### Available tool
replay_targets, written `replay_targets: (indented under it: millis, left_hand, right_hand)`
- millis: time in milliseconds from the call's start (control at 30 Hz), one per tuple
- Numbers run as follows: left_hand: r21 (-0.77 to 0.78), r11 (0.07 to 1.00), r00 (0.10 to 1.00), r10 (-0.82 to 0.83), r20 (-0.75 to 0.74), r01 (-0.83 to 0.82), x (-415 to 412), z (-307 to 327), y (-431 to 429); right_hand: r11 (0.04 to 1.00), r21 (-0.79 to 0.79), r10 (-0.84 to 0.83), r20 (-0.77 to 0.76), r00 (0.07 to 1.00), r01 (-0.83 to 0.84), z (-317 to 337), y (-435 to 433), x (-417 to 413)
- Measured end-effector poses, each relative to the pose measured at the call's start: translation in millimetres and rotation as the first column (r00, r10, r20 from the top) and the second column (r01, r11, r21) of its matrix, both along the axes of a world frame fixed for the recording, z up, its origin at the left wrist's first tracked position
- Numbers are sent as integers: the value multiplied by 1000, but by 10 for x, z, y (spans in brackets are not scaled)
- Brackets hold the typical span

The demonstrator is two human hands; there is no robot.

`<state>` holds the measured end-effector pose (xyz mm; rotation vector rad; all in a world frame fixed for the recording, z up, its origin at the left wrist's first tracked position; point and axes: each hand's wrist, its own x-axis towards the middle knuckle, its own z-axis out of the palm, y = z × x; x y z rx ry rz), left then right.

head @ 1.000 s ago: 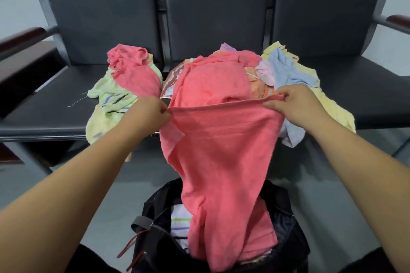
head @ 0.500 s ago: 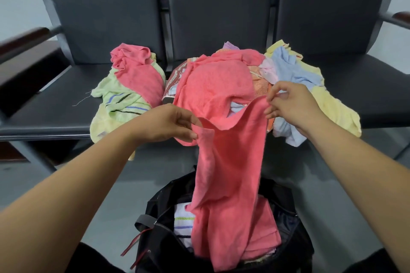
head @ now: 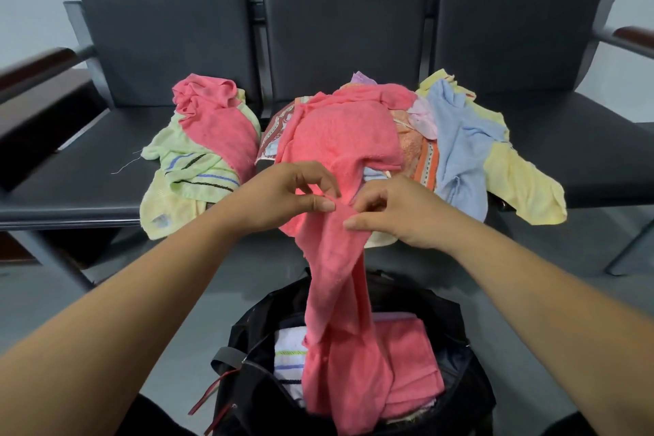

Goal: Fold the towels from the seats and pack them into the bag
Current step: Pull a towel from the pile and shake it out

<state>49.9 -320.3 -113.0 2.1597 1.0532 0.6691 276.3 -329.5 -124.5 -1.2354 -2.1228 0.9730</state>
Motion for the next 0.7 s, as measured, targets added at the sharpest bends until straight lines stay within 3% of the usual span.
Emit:
replay_targets:
  millis: [100,200,267,400,533,700]
  left_hand:
    - [-54,998,997,20,-73,-24,-26,4,1]
    - [-146,988,975,-75,-210,44,-70,-23,4]
    - [-175,983,928,-121,-352,62,-92,-74,11]
    - [-83,997,803,-46,-594,-4,-193,-180,69]
    - [-87,993,834,21,-552,-82,-270,-105,80]
    - [125,971,891,238,-387,-205,-217,14,20]
  right_hand:
    - [997,64,-38,24,999,37,26,37,58]
    - [995,87,-46,56,997,41,43,43,126]
    - [992,116,-54,76,996,45,58,44,165]
    - [982,176,-100,192,976,66,129,52,288]
    - [983,139,-151,267,952,117,113,84,405]
    - [965,29,-261,53,964,259,58,113,453]
